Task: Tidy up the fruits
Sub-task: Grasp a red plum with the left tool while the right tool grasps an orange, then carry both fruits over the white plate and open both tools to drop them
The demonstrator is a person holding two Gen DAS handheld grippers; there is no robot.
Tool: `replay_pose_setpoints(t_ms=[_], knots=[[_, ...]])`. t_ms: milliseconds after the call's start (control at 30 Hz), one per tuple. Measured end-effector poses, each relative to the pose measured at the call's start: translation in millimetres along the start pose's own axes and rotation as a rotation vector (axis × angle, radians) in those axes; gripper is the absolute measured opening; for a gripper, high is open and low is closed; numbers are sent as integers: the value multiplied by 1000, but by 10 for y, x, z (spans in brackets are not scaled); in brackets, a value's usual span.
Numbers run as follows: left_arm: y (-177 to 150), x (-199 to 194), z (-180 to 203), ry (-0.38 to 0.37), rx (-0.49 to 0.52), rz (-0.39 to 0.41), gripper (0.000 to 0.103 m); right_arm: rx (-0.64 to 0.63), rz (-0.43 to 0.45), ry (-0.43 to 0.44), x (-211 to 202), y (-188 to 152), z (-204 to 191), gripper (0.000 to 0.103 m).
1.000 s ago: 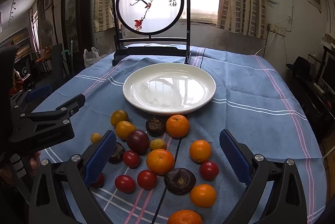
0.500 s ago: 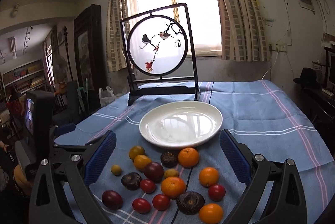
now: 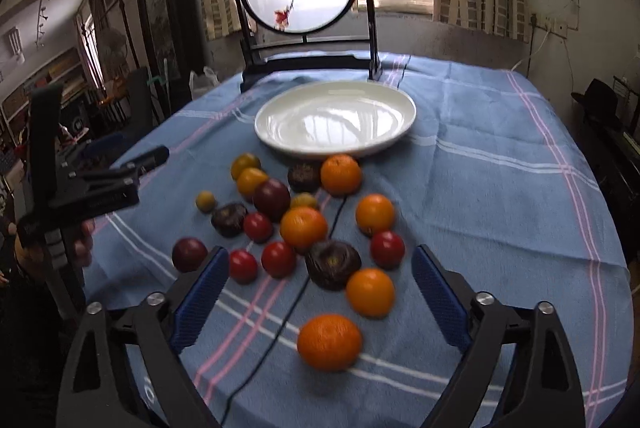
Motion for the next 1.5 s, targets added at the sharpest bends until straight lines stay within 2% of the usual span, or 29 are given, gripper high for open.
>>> replay_pose_setpoints(t_ms=[67, 100, 133, 233, 400, 433, 467, 500, 700, 833, 867, 900, 933, 967, 1033, 1100, 1267, 1400, 1500], knots=[[-50, -41, 49, -36, 20, -3, 98, -13, -66, -6, 57, -168, 3, 71], [-81, -65, 89, -60, 41, -2, 98, -30, -104, -15, 99, -246, -10, 62], [-116, -81, 133, -83, 63, -3, 98, -43, -130, -19, 137, -314, -15, 58], [-224, -101, 256, -139, 107, -18, 98, -43, -155, -19, 225, -415, -33, 57], [-387, -81, 457, -207, 185, -48, 98, -21, -167, -26, 360, -397, -14, 57], [-416, -56, 485, -213, 192, -63, 98, -22, -167, -18, 368, -398, -18, 55], [-443, -28, 511, -213, 195, -75, 98, -31, -157, -31, 358, -395, -25, 52], [-468, 4, 535, -217, 198, -89, 98, -39, -148, -40, 344, -387, -19, 43], [-578, 185, 645, -260, 190, -186, 98, -14, -141, -2, 309, -394, 23, 42], [-598, 240, 656, -270, 181, -210, 98, -21, -135, 4, 294, -370, 10, 43], [-597, 248, 653, -277, 179, -215, 91, -19, -133, 5, 290, -368, 11, 43], [-601, 273, 650, -282, 176, -229, 69, -22, -133, 2, 287, -362, 9, 43], [-617, 306, 654, -304, 171, -261, 62, -21, -132, 2, 285, -357, 14, 43], [-628, 339, 653, -327, 158, -294, 50, -15, -132, 6, 283, -358, 20, 43], [-651, 347, 682, -358, 159, -308, 40, -8, -131, 8, 273, -359, 31, 43], [-657, 311, 720, -339, 186, -290, 38, -7, -125, 4, 256, -358, 38, 43], [-591, 234, 651, -325, 153, -255, 38, -17, -105, 7, 183, -318, 25, 43], [-422, 118, 564, -318, 145, -204, 38, -41, -87, 7, 131, -231, -15, 43], [-209, 106, 508, -291, 146, -172, 38, -73, -53, 4, 104, -29, -48, 43]])
Point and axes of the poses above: each gripper's, at about its wrist camera, not at the fingertips, and x roughly the way its jaws point, z to its right, y to its top, the point moved 3 cm from there along x, roughly the way its jaws point, and after that the axes turned 5 degrees about y, right-handed, at the moved point
